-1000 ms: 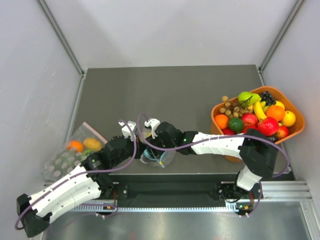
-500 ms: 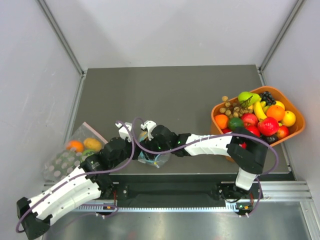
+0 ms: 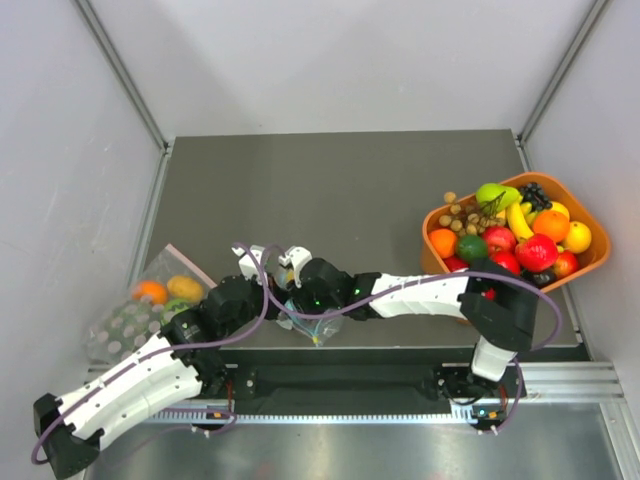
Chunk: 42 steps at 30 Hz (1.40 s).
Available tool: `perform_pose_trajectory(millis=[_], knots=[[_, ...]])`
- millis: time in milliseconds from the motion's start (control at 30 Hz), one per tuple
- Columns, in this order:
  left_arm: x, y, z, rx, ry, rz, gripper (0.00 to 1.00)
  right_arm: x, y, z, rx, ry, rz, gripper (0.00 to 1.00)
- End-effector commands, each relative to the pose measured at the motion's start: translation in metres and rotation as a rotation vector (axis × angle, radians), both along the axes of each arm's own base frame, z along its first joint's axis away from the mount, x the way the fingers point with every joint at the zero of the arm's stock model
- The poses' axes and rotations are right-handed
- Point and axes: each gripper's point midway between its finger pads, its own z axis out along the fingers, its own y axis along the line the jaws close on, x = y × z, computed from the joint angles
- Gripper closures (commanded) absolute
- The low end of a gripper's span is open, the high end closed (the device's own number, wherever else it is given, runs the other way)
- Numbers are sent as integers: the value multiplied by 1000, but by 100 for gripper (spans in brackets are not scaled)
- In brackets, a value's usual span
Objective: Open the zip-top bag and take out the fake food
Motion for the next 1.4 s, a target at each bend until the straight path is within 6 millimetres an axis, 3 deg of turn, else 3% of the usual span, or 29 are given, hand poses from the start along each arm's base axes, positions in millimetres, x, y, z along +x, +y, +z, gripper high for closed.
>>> perform_pose_trajectory(millis=[0,300,567,833,1067,1367], knots=[[5,-7,18,-71,-50,8,100,-3,-11,36,24,-57,-16,88],[8,-4,12,-53,-45,30,100,10,-41,93,85,-161,-115,97],[-4,-23,12,-64,-34,-108,100,33,-68,112,86,-218,-208,97],[-27,-47,15,-117,-4,-293,100,73,-99,122,106,-250,-326,97],[-34,-57,9,-134,30,-349,100,94,-102,139,143,-283,-356,98],[-10,-64,-11,-94,64,-260,100,83,-93,177,254,-277,-304,97]])
